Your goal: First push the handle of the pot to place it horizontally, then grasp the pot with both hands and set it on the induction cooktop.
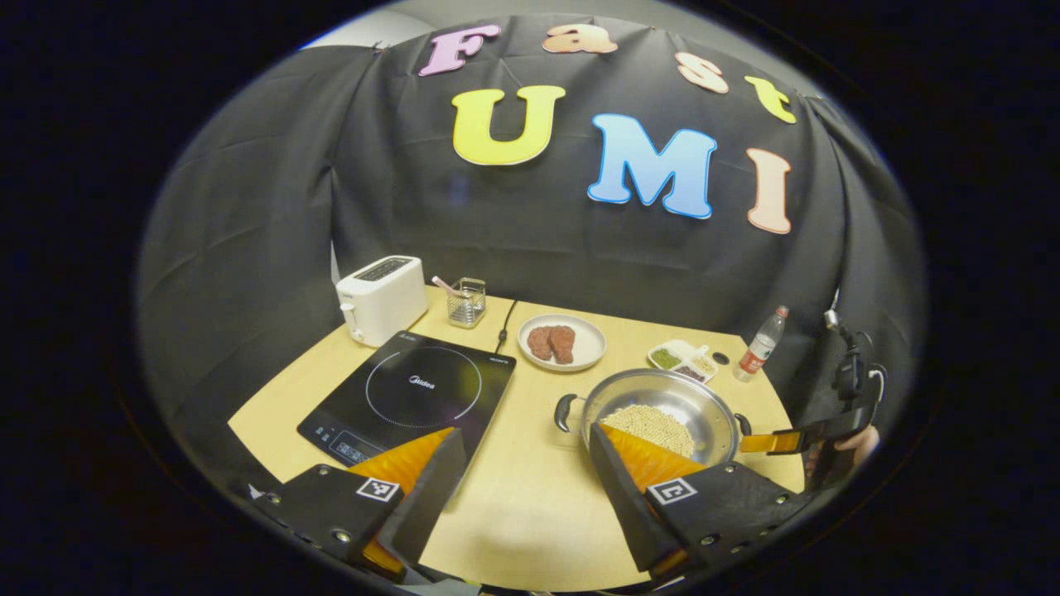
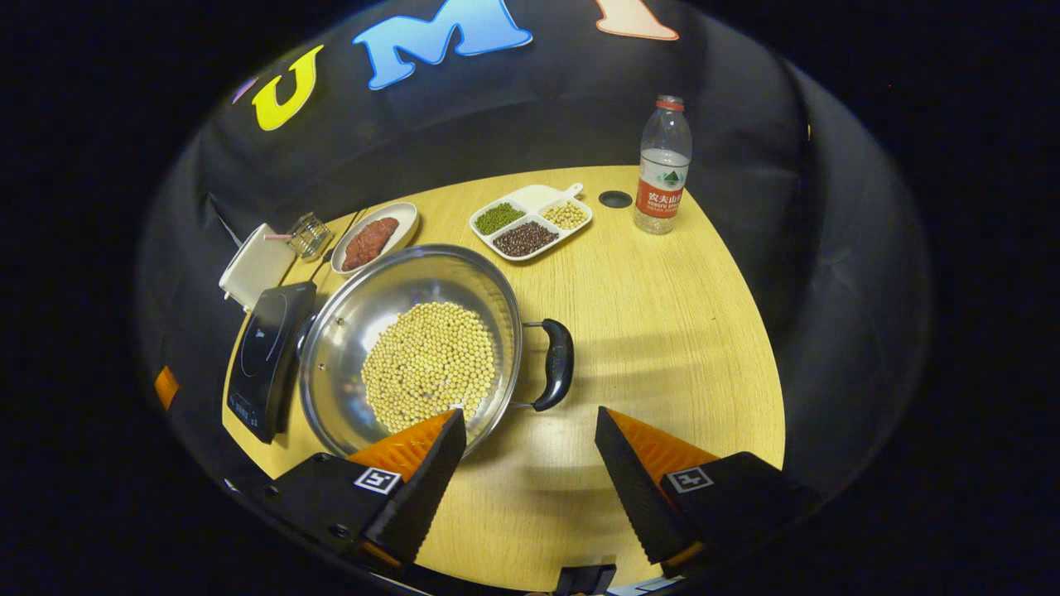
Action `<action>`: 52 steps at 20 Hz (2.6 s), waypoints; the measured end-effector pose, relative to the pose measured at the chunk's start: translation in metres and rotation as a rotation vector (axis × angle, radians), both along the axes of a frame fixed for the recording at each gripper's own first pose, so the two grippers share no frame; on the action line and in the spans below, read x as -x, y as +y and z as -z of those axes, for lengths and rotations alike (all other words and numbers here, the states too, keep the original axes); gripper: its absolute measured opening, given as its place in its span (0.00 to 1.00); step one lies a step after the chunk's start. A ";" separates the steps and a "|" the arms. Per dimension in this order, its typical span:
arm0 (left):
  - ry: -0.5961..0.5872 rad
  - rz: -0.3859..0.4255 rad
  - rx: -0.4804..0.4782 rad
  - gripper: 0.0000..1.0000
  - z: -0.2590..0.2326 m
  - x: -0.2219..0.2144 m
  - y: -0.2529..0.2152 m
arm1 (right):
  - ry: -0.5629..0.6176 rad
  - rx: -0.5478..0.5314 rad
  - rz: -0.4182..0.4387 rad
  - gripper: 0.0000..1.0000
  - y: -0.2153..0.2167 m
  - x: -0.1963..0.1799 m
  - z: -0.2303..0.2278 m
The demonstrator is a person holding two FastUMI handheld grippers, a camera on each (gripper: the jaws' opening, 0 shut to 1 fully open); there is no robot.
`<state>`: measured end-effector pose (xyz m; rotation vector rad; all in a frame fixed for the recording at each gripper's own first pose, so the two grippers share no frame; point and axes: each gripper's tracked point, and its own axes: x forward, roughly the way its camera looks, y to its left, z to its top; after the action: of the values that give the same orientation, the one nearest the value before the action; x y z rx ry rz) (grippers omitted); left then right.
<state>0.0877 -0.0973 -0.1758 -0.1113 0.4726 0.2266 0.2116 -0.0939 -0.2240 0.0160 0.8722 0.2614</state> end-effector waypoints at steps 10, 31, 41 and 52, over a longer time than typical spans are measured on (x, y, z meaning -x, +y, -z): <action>0.088 0.171 0.133 0.88 0.047 -0.100 0.002 | -0.054 -0.096 0.153 0.98 0.000 -0.048 -0.015; 0.399 0.353 0.217 0.91 0.220 -0.192 -0.053 | 0.080 -0.102 0.078 0.93 0.019 -0.084 0.080; 0.439 0.341 0.262 0.59 0.236 -0.192 -0.051 | 0.067 -0.107 0.081 0.64 0.020 -0.085 0.089; 0.452 0.361 0.277 0.53 0.236 -0.190 -0.056 | 0.110 -0.120 0.115 0.53 0.019 -0.070 0.086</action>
<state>0.2781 -0.1531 -0.4118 -0.2443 0.9620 -0.1760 0.2818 -0.0746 -0.3097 0.1930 0.9609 0.2056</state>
